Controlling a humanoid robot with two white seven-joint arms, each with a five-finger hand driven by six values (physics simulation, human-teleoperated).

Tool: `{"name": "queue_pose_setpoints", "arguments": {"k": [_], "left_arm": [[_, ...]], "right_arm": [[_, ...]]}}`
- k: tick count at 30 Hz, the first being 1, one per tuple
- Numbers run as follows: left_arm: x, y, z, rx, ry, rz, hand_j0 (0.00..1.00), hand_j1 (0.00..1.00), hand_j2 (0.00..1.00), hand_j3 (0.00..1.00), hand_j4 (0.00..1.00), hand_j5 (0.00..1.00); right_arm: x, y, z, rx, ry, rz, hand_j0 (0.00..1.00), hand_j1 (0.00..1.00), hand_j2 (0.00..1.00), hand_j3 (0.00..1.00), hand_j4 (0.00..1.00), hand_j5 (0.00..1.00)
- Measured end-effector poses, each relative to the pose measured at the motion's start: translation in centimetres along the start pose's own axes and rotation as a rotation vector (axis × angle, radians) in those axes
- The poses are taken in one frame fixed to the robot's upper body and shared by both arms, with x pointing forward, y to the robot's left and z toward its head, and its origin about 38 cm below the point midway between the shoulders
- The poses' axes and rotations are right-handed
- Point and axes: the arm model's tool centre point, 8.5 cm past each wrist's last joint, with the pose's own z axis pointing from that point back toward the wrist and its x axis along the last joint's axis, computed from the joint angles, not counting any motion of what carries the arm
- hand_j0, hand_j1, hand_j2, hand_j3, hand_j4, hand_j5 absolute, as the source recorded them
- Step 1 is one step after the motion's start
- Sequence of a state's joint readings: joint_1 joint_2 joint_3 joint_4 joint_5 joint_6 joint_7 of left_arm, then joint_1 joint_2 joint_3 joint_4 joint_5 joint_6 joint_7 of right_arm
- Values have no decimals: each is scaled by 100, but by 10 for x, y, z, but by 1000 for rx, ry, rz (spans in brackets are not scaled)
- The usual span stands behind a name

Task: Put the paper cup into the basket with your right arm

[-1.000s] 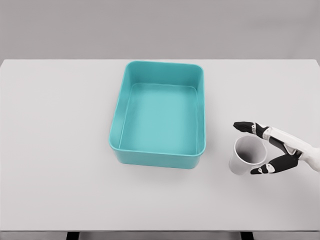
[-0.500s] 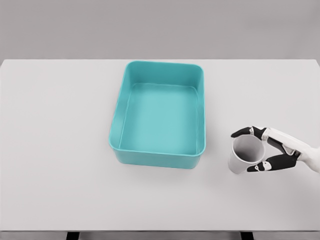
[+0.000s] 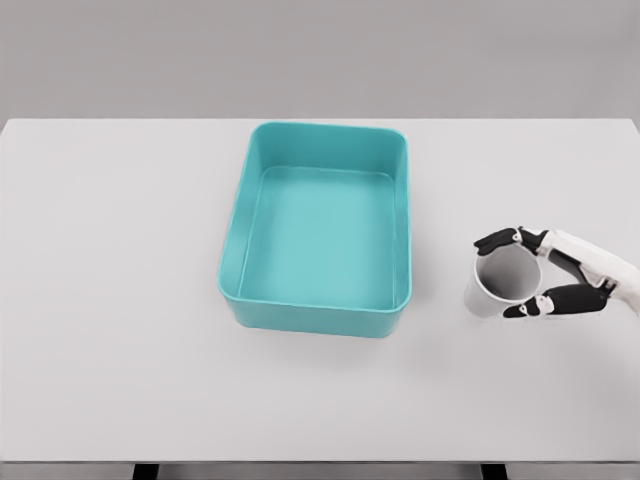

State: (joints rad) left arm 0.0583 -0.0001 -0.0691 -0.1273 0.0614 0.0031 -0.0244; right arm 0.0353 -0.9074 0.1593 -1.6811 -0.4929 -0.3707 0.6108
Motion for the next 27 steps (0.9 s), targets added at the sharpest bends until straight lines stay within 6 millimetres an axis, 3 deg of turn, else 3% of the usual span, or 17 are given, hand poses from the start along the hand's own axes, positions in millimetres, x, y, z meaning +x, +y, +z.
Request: {"name": "queue_pose_setpoints", "arguments": {"k": [16,27], "left_arm": [[0,0,0,0,0,0,100,100,100,100,100,100],[0,0,0,0,0,0,100,100,100,100,100,100]], "right_arm": [[25,-27,-20,-33,-44,37,66,66,66,66,66,66],[47,-34,-50,-38,-90,17,66,66,66,66,66,66]]}}
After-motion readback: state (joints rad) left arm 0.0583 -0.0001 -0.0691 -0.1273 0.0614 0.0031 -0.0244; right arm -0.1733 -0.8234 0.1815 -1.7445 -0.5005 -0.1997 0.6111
